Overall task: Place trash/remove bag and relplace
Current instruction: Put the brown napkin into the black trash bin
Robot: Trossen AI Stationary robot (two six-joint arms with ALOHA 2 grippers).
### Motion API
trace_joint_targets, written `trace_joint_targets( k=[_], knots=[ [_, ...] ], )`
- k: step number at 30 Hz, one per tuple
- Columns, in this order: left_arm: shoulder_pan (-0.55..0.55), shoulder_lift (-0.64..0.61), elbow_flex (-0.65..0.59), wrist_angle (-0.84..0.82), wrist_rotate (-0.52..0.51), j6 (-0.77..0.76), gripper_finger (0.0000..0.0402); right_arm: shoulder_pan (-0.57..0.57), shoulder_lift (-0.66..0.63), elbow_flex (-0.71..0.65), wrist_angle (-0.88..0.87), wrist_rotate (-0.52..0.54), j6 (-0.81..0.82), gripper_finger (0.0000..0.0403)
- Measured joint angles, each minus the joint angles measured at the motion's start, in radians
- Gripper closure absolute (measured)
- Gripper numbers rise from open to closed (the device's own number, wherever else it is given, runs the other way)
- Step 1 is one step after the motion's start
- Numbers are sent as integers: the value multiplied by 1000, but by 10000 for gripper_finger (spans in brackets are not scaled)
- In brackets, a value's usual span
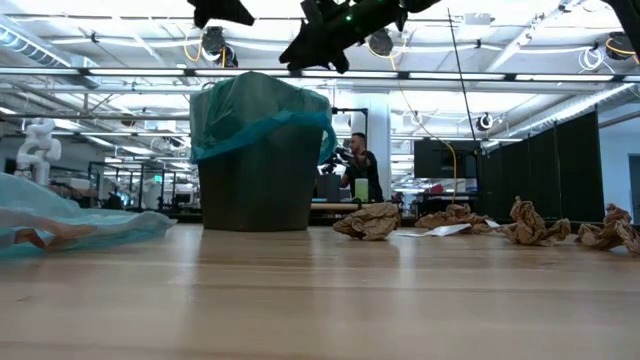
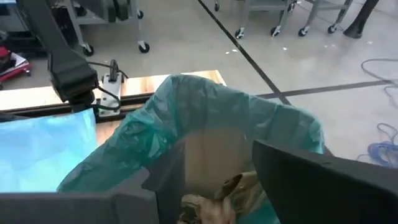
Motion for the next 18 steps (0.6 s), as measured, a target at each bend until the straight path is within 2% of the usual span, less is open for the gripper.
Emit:
trace_joint_targets(
  k=[6, 9, 12, 14, 18],
  knots=[
    [-34, -85, -188, 208, 29, -65, 401, -5, -20, -2, -118, -48, -79, 268],
    [-68, -100, -259, 305, 30, -103, 402, -4, -85, -2, -225, -42, -168, 322],
    [-104, -96, -294, 357, 30, -127, 402, -3, -164, 0, -385, 17, -230, 386],
    [-137, -85, -302, 412, 31, -127, 402, 0, -212, 0, -497, 54, -239, 393],
    [-202, -45, -307, 493, 32, -119, 402, 12, -285, -39, -560, 59, -217, 401]
  ],
)
